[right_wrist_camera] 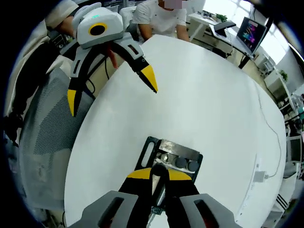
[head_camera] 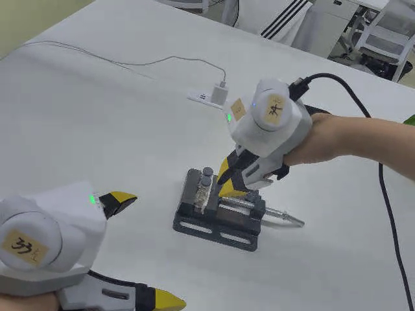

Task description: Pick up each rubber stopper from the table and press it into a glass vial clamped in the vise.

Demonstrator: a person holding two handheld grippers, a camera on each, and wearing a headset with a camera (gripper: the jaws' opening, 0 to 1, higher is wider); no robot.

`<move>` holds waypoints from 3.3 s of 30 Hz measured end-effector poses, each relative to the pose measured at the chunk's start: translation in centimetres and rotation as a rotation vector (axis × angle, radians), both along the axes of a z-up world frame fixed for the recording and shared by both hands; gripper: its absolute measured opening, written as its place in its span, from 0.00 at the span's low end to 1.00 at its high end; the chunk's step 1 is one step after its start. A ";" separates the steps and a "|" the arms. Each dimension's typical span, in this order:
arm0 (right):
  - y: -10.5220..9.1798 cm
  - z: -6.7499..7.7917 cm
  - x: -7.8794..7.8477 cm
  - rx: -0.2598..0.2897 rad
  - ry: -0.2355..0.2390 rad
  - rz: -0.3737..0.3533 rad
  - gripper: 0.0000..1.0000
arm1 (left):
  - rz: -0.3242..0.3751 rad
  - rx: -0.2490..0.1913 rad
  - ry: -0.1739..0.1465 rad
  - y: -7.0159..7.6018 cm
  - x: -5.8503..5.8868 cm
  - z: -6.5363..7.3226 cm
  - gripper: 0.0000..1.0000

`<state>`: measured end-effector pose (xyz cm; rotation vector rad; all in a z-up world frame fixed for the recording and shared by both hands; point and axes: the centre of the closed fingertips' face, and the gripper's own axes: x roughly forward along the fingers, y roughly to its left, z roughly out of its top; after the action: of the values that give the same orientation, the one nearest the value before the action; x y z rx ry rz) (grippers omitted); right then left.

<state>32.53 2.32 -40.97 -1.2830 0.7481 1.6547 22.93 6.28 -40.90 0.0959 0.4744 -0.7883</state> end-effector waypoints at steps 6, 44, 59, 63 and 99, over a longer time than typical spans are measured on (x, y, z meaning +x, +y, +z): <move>0.2 -0.7 0.3 -0.055 -0.013 0.032 0.05 | -0.008 0.017 -0.003 0.0 0.1 0.0 0.99; 0.9 -2.2 0.9 -0.205 -0.011 -0.042 0.05 | 0.048 -0.068 0.069 0.2 -1.1 -1.8 0.99; 1.2 -2.3 1.2 -0.316 0.063 -0.190 0.04 | 0.053 -0.074 0.079 0.3 -1.1 -2.2 0.99; 1.1 -2.4 1.1 -0.315 0.080 -0.263 0.04 | 0.049 -0.075 0.078 0.1 -1.0 -2.1 0.98; 1.4 -2.3 0.8 -0.214 0.081 -0.279 0.06 | 0.030 -0.081 0.089 -0.2 -1.2 -2.2 0.98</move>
<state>33.34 3.74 -43.23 -1.1989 1.1248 1.4354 21.69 6.05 -43.12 -0.0214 0.5260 -0.7841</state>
